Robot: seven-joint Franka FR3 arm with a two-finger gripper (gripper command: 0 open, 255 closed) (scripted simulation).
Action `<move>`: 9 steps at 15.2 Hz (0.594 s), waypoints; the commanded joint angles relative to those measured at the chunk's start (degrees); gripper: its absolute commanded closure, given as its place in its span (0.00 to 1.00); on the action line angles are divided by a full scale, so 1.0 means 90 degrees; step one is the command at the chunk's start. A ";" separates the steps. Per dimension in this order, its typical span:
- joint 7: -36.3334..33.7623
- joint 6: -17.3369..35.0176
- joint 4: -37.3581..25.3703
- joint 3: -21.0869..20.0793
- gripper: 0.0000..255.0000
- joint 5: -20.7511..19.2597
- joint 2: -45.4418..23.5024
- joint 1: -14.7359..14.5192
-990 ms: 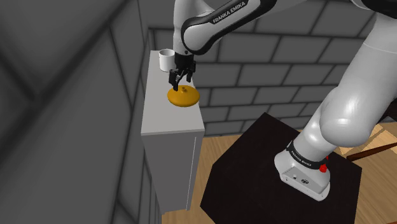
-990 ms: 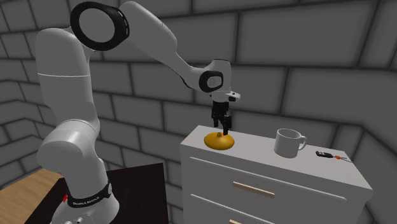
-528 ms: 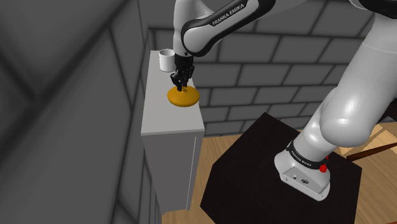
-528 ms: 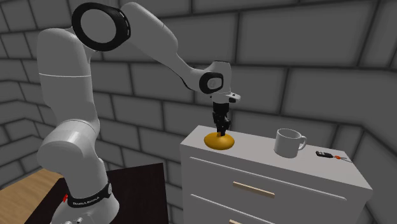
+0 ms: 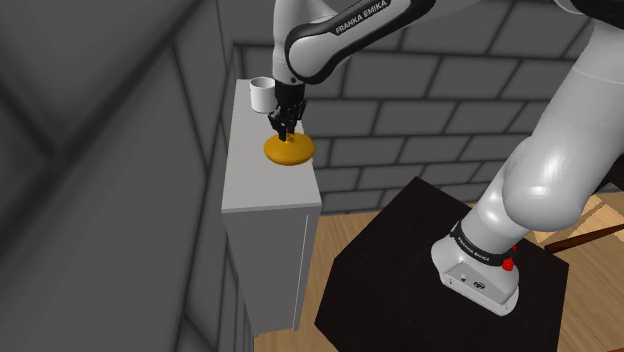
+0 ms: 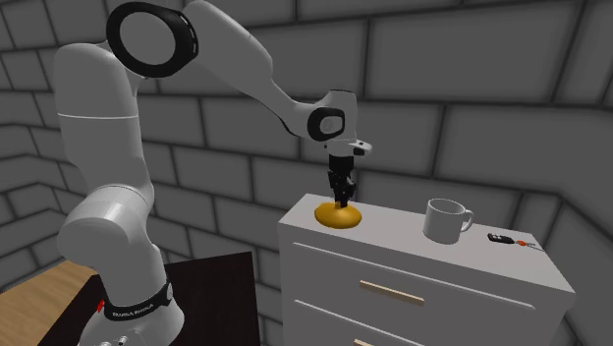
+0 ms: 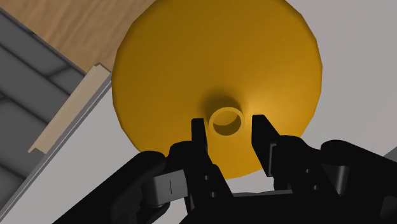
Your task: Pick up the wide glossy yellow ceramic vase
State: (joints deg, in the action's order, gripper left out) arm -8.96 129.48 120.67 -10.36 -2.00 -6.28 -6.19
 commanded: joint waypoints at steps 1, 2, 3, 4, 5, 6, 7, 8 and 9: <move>0.0008 -0.0160 -0.0089 -0.0006 1.00 0.0020 0.0072 -0.0001; 0.0016 -0.0240 -0.0130 -0.0007 1.00 0.0031 0.0113 0.0000; 0.0024 -0.0320 -0.0172 -0.0008 1.00 0.0041 0.0152 0.0002; 0.0032 -0.0401 -0.0215 -0.0008 1.00 0.0051 0.0191 0.0003; 0.0039 -0.0482 -0.0259 -0.0009 1.00 0.0061 0.0228 0.0004; 0.0045 -0.0563 -0.0305 -0.0010 1.00 0.0070 0.0263 0.0005; 0.0052 -0.0644 -0.0352 -0.0010 1.00 0.0079 0.0298 0.0007; 0.0058 -0.0725 -0.0401 -0.0010 1.00 0.0087 0.0331 0.0008; 0.0064 -0.0807 -0.0451 -0.0011 1.00 0.0095 0.0363 0.0009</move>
State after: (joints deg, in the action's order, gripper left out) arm -8.31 122.96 117.30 -10.40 -1.15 -3.06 -6.06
